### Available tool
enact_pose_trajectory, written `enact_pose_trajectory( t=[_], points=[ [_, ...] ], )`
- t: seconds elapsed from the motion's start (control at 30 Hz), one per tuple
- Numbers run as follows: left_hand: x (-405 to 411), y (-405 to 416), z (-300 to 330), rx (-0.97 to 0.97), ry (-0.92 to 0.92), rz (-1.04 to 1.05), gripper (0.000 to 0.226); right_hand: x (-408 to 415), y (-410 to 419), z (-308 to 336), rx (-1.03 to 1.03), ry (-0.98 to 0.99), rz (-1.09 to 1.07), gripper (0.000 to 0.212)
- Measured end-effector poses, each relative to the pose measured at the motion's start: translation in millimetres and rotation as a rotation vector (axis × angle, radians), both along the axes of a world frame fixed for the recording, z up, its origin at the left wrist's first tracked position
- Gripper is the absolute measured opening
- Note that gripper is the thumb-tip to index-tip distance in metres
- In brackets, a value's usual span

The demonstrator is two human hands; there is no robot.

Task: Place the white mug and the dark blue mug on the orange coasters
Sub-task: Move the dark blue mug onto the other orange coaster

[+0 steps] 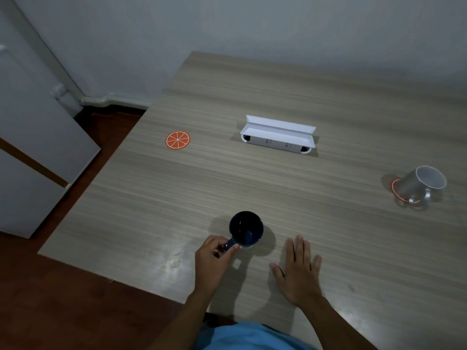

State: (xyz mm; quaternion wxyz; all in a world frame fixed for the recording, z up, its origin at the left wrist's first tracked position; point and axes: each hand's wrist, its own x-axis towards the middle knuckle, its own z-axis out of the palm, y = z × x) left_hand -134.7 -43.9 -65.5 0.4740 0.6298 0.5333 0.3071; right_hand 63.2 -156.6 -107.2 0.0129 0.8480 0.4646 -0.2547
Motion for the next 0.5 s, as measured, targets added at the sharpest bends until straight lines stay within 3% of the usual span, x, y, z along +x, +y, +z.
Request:
enact_pose_trajectory(
  t=[0.17, 0.5],
  points=[
    [1.2, -0.9, 2.8, -0.167, -0.027, -0.068, 0.018, -0.2, -0.2, 1.8, 0.013, 0.005, -0.003, 0.099],
    [-2.4, -0.6, 8.3, -0.219, -0.131, -0.150, 0.027, -6.5, -6.5, -1.9, 0.081, -0.004, -0.004, 0.096]
  ],
)
